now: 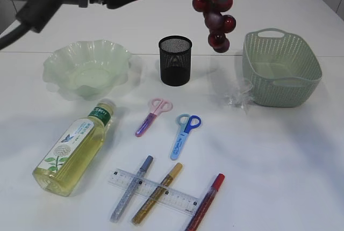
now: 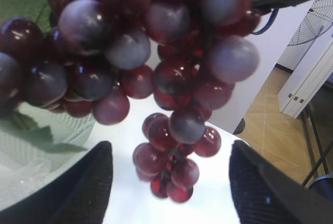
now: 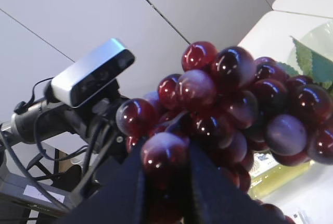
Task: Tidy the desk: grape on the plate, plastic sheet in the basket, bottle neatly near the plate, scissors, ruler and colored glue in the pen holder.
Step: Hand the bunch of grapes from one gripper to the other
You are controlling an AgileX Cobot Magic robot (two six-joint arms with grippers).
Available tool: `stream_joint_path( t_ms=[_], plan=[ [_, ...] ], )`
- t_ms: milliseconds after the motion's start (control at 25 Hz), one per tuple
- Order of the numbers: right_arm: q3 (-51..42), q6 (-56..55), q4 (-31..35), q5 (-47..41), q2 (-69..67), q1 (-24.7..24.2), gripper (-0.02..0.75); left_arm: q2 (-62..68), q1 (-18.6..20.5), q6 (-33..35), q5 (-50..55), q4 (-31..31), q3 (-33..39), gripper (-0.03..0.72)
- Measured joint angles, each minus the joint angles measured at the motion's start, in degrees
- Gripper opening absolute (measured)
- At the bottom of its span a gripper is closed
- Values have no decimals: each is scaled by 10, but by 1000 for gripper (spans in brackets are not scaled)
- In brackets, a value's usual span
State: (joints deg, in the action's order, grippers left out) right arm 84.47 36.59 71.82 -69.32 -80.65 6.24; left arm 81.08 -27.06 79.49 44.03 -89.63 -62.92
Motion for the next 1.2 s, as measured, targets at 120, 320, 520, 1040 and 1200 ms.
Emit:
stream_joint_path(
  t_ms=[120,320,520,1040,1200],
  plan=[
    [0,14,12,2,0,0,137,21,-11,1,-2,-2,-18,512],
    [0,19,18,11,0,0,136,26,-27,4,-11,-6,-29,512],
    [0,20,19,12,0,0,136,26,-31,17,-19,-25,-37,512],
    [0,40,53,16,0,0,136,38,-31,23,-27,-61,-43,512],
    [0,44,54,16,0,0,136,57,-31,29,-15,-79,-49,512]
  ],
)
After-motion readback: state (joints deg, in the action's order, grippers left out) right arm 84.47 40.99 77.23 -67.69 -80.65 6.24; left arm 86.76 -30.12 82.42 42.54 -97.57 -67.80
